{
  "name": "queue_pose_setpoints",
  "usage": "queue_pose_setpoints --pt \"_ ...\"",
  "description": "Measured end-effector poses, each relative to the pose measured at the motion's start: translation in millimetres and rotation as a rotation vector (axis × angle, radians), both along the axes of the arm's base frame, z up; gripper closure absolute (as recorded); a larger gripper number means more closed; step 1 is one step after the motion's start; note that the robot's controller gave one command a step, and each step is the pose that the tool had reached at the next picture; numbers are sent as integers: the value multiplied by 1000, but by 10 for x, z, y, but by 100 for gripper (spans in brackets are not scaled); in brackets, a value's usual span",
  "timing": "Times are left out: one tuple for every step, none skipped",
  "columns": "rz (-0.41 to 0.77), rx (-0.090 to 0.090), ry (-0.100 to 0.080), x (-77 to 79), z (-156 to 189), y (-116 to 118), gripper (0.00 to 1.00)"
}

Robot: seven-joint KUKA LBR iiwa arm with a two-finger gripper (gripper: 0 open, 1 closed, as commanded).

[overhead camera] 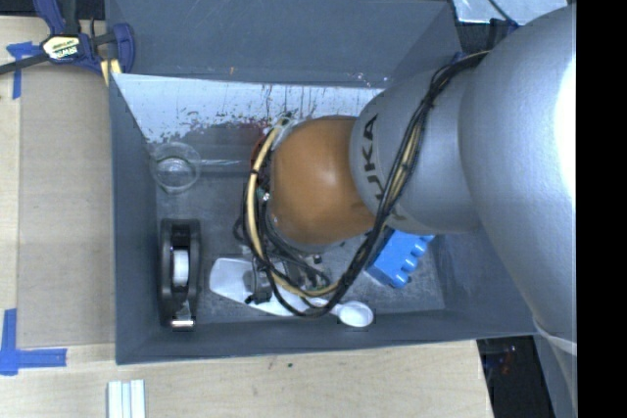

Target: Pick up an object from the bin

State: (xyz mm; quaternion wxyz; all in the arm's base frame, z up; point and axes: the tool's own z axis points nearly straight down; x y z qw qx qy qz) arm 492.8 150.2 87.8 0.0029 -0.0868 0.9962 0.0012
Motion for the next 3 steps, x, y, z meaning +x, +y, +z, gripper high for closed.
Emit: queue_pose_setpoints --pt "0 1 -3 9 145 1 100" --pt "-1 -2 7 -16 366 -6 100" --pt "-1 0 -2 8 800 0 100"
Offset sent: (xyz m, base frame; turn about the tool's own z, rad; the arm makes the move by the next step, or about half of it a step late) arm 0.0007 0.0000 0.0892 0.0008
